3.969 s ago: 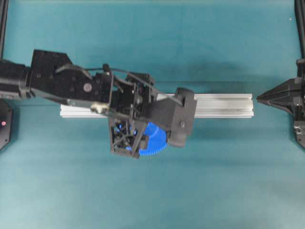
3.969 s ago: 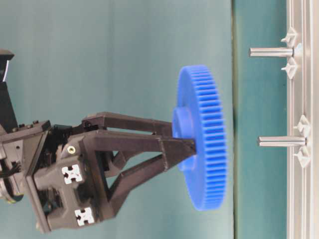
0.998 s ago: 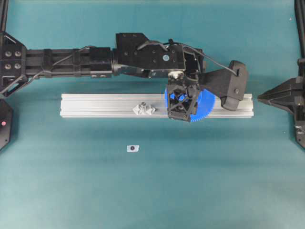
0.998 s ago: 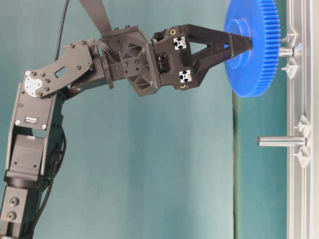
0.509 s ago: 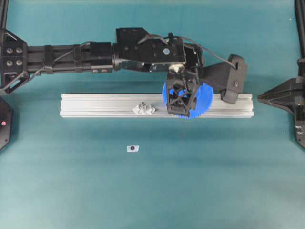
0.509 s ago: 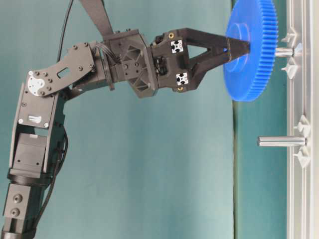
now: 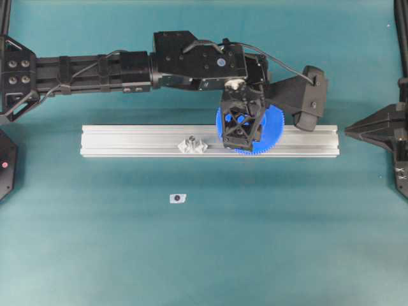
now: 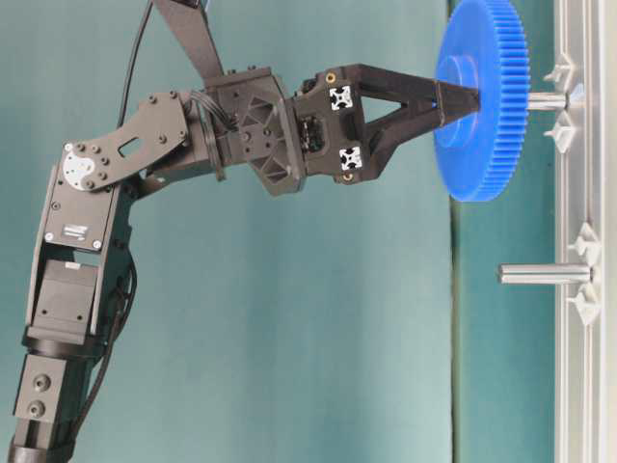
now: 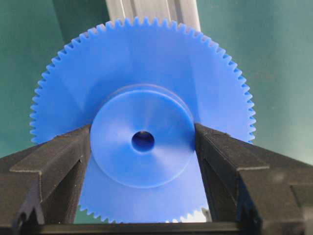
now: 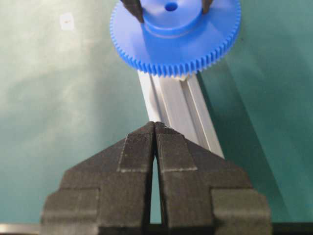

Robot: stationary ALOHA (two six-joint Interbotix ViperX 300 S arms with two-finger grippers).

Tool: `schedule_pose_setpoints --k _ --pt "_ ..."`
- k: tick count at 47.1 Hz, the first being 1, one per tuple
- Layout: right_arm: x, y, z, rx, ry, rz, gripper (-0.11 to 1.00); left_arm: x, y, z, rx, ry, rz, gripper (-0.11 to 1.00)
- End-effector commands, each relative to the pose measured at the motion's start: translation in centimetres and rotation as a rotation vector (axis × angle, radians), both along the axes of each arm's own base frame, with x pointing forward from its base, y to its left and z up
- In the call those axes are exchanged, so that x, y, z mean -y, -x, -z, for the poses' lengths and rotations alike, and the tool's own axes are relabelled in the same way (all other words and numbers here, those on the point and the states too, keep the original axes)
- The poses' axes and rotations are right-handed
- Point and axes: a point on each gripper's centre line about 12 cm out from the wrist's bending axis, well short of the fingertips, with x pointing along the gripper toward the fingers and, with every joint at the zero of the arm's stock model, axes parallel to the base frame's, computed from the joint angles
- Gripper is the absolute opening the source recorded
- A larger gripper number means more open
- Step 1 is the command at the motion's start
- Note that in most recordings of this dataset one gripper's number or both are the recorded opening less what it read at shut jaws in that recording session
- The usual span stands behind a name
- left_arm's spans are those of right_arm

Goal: Find the location of the shaft and insert the large gear.
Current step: 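Push the gear bore onto the upper metal shaft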

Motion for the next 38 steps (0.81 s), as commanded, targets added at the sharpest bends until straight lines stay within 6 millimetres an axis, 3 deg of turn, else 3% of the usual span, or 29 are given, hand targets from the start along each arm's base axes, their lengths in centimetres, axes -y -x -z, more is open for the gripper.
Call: schedule_pose_setpoints --k 1,38 --pt "0.08 -0.16 -0.32 0.008 -0.004 0.006 0.02 -1.18 0.31 -1.55 0.031 -0.010 -0.020 0.71" --pt "0.07 -0.11 -0.42 0.014 -0.003 0.006 0.02 -1.43 0.42 -1.39 0.022 -0.010 -0.024 0.71"
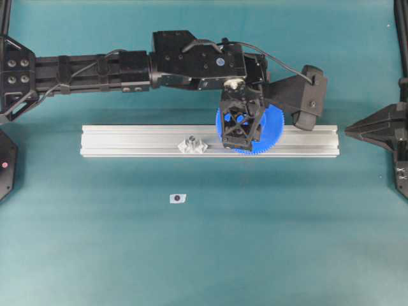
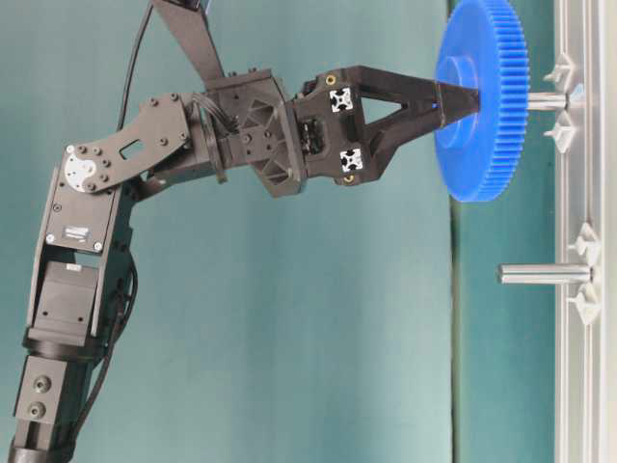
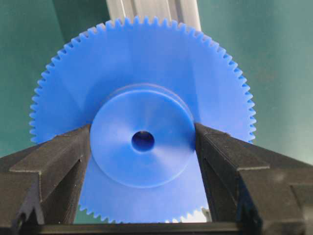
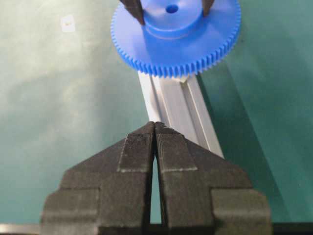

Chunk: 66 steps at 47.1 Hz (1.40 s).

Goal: Find the location of the shaft and insert the large gear.
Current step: 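Push the gear bore onto the upper metal shaft, then open the left gripper and pull back from the gear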

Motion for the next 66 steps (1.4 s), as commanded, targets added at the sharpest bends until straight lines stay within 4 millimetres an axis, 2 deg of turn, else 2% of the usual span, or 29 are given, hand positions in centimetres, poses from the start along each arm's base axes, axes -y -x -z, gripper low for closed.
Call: schedule_pose_setpoints --k 1,8,14,27,45,66 --pt "0.1 -0.2 -0.4 0.008 -0.004 0.006 0.02 -1.3 0.3 -1.8 0.034 -0.013 -0.021 0.71" --pt "0.1 -0.2 -0.4 0.008 -0.004 0.006 0.02 -1.2 0.3 -1.9 0.034 -0.013 -0.021 0.72" --pt "0.1 -0.2 -0.4 0.008 -0.004 0.006 0.02 -0.6 0.2 -1.9 0.034 -0.012 -0.009 0.85" --pt "0.1 -0.2 -0.4 0.008 -0.004 0.006 0.02 -0.1 0.1 -2.5 0.049 -0.014 0.003 0.84" --pt "0.1 -0.2 -0.6 0.013 -0.004 0.006 0.02 0.3 -0.2 -4.4 0.075 -0.018 0.010 0.84" --pt "0.1 -0.2 -0.4 0.010 -0.004 0.006 0.02 0.6 -0.2 -4.6 0.063 -0.016 0.016 0.84"
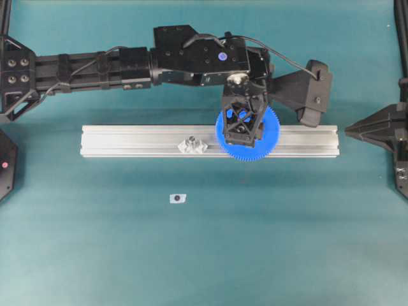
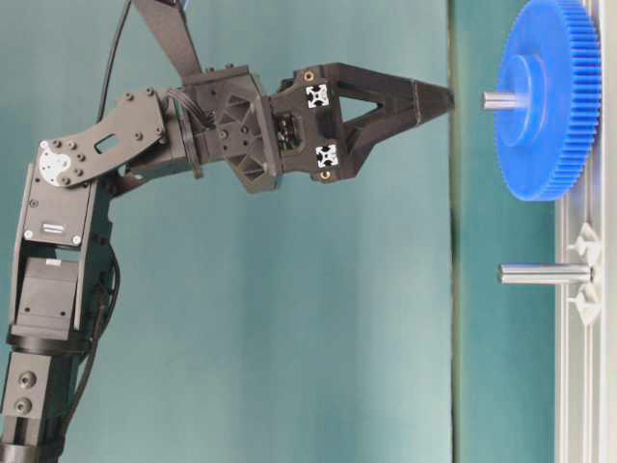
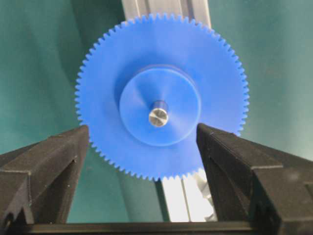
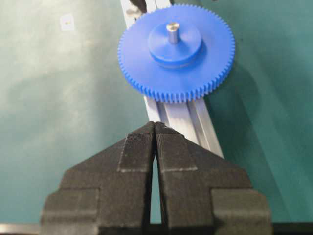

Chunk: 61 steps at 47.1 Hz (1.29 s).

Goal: Find the location of the shaft and insert the large gear.
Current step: 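Open the left gripper and pull back from the gear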

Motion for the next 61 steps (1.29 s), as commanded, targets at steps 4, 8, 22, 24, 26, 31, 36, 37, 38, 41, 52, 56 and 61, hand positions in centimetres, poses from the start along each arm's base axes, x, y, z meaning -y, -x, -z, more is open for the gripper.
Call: schedule_pose_setpoints --k 4,8,22,24,26,31,36,37,38,41,52,56,61 --pt "0.1 -0.2 -0.5 0.013 -0.004 0.007 0.02 0.4 0.0 -2.9 0.065 -0.012 0.009 0.84" --pt "0.1 -0.2 -0.5 0.013 -0.005 0.007 0.02 0.5 0.0 -3.1 0.068 -0.012 0.009 0.84" --pt "0.1 -0.2 -0.5 0.013 -0.004 0.007 0.02 0.8 0.0 -3.7 0.081 -0.010 0.007 0.84" --pt "0.1 -0.2 -0.5 0.013 -0.004 0.007 0.02 0.9 0.0 -3.7 0.082 -0.010 0.008 0.84" --pt "0.1 -0.2 -0.5 0.013 -0.005 0.007 0.02 1.1 0.1 -4.0 0.087 -0.010 0.010 0.84" --pt "0.1 -0.2 -0.5 0.013 -0.004 0.007 0.02 1.3 0.2 -4.6 0.100 -0.010 0.010 0.84" --pt "0.1 -0.2 -0.5 0.013 -0.004 0.007 0.02 1.4 0.4 -5.3 0.112 -0.010 0.009 0.84" --pt "0.1 -0.2 -0.5 0.013 -0.004 0.006 0.02 1.5 0.4 -5.5 0.115 -0.010 0.011 0.84" --pt "0.1 -0.2 -0.5 0.014 -0.003 0.007 0.02 1.5 0.5 -5.6 0.118 -0.010 0.011 0.84" --pt "0.1 -0.2 -0.5 0.014 -0.003 0.007 0.02 1.7 0.6 -6.2 0.129 -0.011 0.014 0.84" --pt "0.1 -0.2 -0.5 0.014 -0.003 0.007 0.02 2.2 0.9 -7.3 0.149 -0.009 0.019 0.84" --pt "0.1 -0.2 -0.6 0.017 -0.003 0.007 0.02 2.4 1.0 -7.4 0.151 -0.005 0.013 0.84" --pt "0.1 -0.2 -0.6 0.017 -0.003 0.007 0.02 2.6 1.2 -7.7 0.156 0.004 -0.003 0.84"
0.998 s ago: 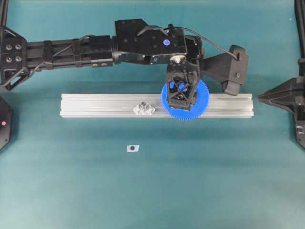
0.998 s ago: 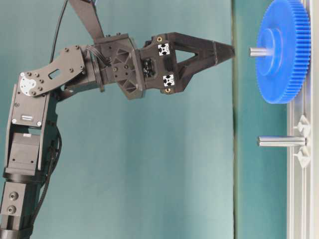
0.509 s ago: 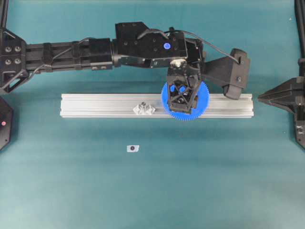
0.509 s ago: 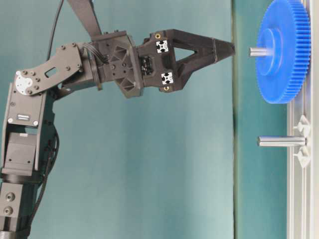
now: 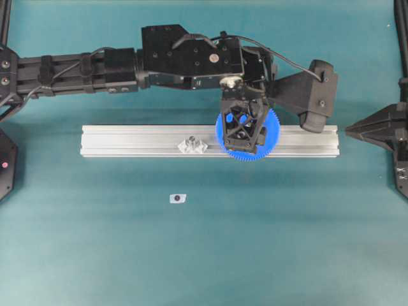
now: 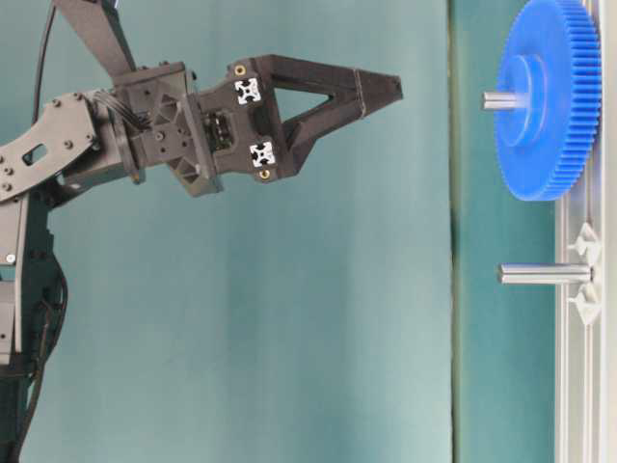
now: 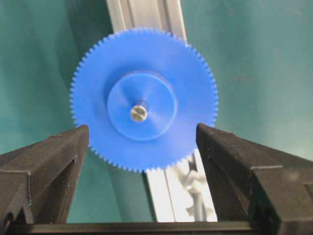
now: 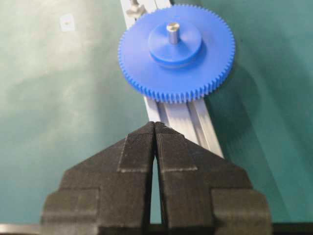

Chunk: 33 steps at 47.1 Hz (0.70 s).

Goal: Find the location of the shaft and insert the large gear.
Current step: 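Open the left gripper and pull back from the gear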

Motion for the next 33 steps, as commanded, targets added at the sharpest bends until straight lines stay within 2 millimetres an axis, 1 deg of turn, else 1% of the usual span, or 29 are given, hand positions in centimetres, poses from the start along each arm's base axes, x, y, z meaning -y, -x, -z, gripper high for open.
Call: schedule_pose_setpoints --k 1,9,19,33 --pt "0.07 -0.25 -0.63 0.016 -0.003 0.005 0.02 0.49 0.88 -4.31 0.089 -0.004 -0.001 0.84" --pt "0.07 -0.25 -0.63 0.016 -0.003 0.005 0.02 0.53 1.32 -4.35 0.090 0.001 -0.011 0.84" --pt "0.06 -0.25 -0.63 0.016 -0.005 0.005 0.02 1.35 1.42 -4.48 0.117 0.005 -0.006 0.84" --pt "0.07 -0.26 -0.69 0.017 -0.003 0.005 0.02 1.34 1.60 -4.72 0.175 0.010 -0.029 0.84"
